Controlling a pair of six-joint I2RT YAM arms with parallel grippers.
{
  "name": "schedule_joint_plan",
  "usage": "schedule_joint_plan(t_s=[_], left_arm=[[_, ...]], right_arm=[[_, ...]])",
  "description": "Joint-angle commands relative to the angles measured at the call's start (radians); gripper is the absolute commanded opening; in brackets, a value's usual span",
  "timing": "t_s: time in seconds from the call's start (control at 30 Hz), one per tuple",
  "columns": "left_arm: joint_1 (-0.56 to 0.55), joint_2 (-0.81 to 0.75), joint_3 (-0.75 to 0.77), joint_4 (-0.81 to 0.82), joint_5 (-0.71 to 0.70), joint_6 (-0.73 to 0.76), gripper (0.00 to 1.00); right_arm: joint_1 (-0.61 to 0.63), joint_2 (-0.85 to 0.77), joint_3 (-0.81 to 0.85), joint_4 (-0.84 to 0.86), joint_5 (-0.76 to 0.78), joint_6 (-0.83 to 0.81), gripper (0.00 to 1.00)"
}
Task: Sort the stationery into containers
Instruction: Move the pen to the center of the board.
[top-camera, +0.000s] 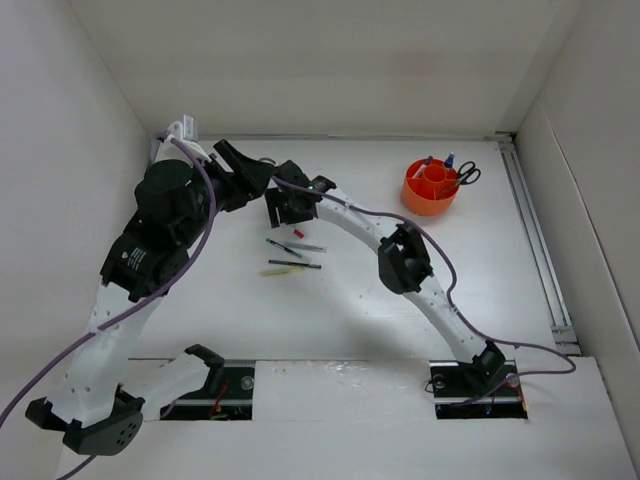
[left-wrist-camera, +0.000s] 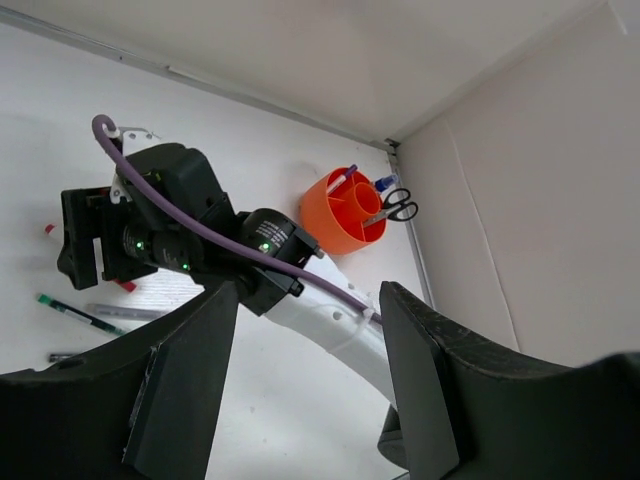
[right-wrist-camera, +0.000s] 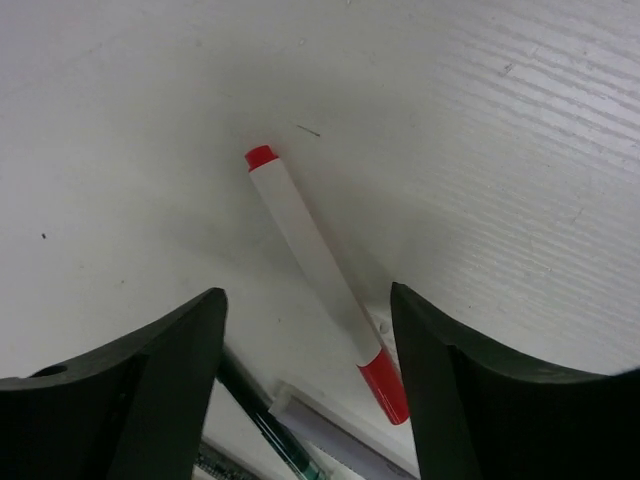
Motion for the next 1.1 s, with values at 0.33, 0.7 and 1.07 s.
schedule_joint_plan(t_s=[0.33, 0.7, 1.07], left_arm=[[-0.001, -0.087, 0.019, -0.018, -0.015, -0.009, 0.55], [-0.001, -0.087, -0.120, 0.034, 0.054, -0.009, 0.55], [-0.001, -0.035, -0.267, 0.075, 0.113, 0.022, 0.55]], right_arm=[[0.016, -0.002, -0.064, -0.061, 0.366, -0.010, 0.21], [-0.171, -0.227, -0.408, 0.016, 0.362, 0.067, 0.05], [-0.300, -0.324, -0.416, 0.020, 0.139, 0.078, 0.60]])
